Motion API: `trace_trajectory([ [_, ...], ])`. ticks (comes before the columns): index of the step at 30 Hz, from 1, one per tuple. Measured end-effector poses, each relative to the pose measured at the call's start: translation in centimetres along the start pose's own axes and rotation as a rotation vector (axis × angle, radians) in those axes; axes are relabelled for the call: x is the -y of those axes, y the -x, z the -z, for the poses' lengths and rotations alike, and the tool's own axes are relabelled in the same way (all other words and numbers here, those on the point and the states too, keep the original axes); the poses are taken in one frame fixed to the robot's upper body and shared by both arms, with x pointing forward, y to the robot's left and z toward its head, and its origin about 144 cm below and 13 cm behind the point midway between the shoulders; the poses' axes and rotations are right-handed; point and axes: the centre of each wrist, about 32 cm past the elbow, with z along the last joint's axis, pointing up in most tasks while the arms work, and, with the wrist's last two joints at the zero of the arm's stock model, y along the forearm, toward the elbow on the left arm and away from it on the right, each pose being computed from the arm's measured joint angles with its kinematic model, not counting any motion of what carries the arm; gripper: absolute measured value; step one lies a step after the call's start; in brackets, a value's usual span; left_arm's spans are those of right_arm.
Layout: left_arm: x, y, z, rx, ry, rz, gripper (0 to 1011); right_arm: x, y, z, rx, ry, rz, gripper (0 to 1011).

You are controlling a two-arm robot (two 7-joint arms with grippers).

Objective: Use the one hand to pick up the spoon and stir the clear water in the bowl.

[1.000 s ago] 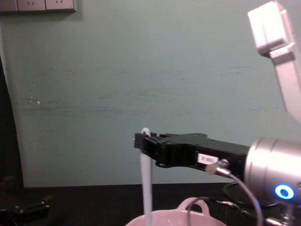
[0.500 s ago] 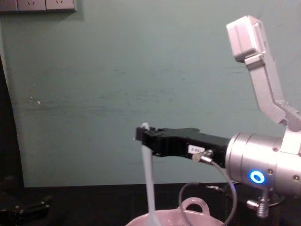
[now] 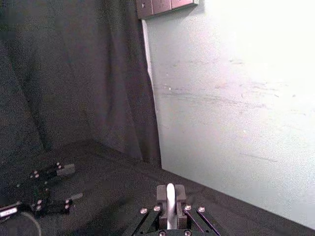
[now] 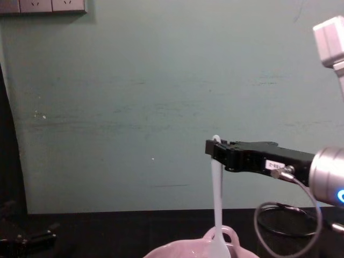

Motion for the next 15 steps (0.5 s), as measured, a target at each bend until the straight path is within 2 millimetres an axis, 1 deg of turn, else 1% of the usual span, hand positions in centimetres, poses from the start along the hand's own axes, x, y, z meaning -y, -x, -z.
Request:
trace_trajectory([
  [1,0.0,0.0,0.0,0.0,0.0,0.0,1011,0.5,0.1,0.0,0.001,0.005,0.001,108],
  [2,0.0,0.0,0.0,0.0,0.0,0.0,1011,0.5,0.1,0.0,0.001,0.005,0.001,108],
  [5,0.0,0.0,0.0,0.0,0.0,0.0,1011,1.3,0.5,0.0,0.004,0.013,0.001,109],
  [7,0.0,0.0,0.0,0.0,0.0,0.0,1011,2.0,1.3,-0.1,0.002,0.015,-0.012,108],
  [11,0.0,0.0,0.0,0.0,0.0,0.0,1011,2.3,2.2,-0.1,-0.002,0.016,-0.032,108],
  [15,0.0,0.0,0.0,0.0,0.0,0.0,1011,2.2,3.8,0.0,-0.011,0.017,-0.075,108],
])
